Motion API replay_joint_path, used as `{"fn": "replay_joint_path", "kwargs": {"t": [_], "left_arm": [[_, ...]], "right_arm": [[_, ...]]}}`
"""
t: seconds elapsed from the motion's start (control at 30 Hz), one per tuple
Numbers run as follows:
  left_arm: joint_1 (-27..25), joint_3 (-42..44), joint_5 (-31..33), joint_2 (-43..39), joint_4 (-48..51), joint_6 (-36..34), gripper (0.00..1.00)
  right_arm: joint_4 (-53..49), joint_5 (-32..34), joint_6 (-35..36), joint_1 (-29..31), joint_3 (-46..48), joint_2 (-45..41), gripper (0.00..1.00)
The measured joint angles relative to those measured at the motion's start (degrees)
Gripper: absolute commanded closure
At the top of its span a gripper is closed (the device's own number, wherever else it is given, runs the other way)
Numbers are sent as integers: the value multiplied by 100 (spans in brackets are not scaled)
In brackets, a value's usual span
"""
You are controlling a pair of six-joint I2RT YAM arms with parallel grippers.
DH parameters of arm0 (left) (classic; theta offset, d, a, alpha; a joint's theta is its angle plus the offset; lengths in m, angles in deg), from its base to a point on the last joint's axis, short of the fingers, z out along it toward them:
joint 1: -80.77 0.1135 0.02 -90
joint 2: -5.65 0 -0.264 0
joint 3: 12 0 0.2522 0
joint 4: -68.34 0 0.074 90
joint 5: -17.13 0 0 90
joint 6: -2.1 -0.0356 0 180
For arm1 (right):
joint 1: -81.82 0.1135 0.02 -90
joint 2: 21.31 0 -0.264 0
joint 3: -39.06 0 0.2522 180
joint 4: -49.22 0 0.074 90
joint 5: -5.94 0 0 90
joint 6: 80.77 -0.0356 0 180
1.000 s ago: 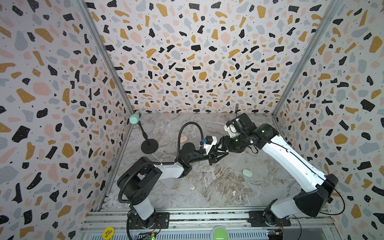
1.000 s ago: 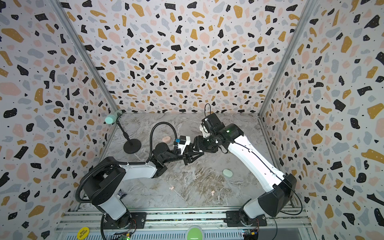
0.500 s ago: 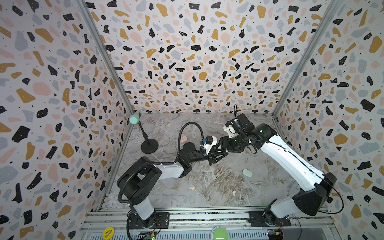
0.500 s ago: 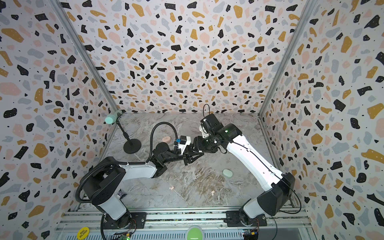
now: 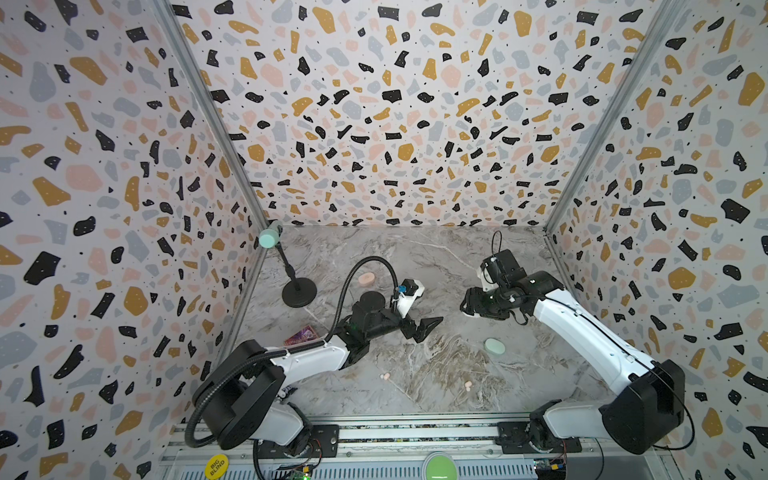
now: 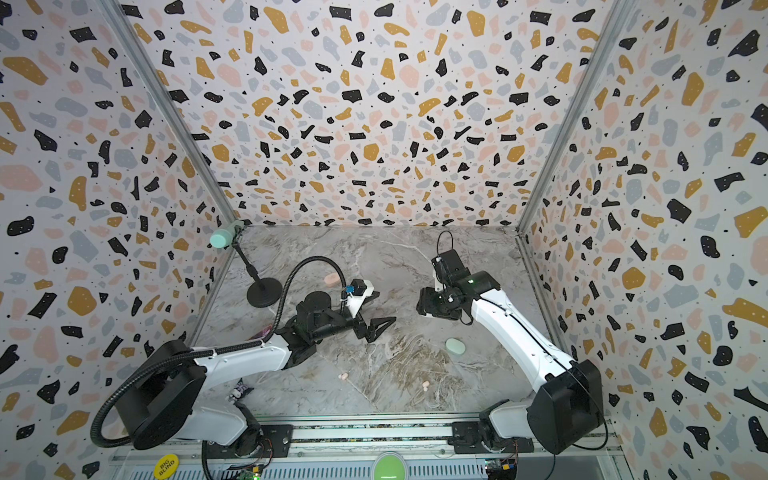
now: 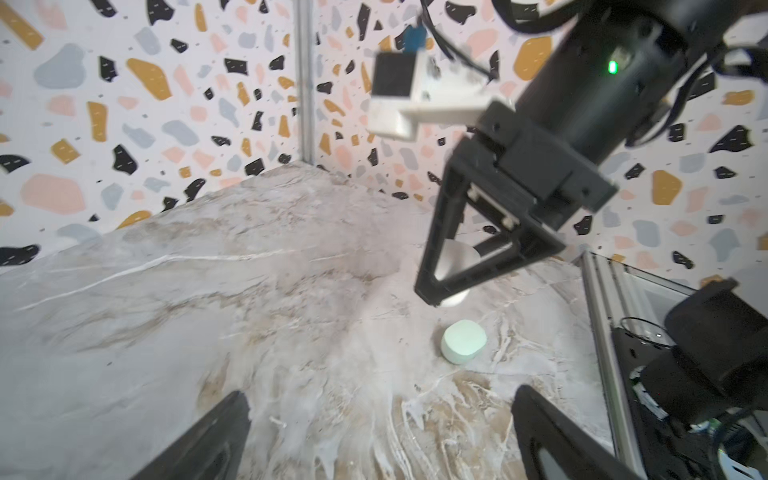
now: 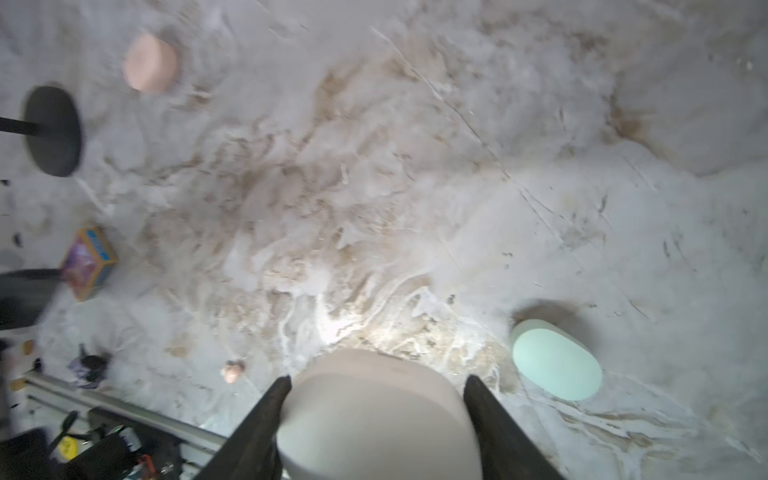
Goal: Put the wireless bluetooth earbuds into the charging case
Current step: 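Grasp the closed white case with the right gripper while the left gripper releases and withdraws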
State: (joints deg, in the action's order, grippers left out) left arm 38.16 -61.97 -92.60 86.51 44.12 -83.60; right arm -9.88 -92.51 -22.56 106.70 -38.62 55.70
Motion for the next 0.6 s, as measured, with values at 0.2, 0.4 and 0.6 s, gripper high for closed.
{"fn": "replay_joint_path", "kwargs": {"t": [0.2,0.4,0.6], "left_arm": [[127,-31,1141,-227,1169,-81,0],[380,-24,1895,-557,1746,24,0],[404,61,2691,-774,2083,111,0]], "right_arm": [[839,293,367,-424,813,341,53],[1674,533,625,-614,1073,796,52],[2162,616,708,-715,1344,1150,50]]}}
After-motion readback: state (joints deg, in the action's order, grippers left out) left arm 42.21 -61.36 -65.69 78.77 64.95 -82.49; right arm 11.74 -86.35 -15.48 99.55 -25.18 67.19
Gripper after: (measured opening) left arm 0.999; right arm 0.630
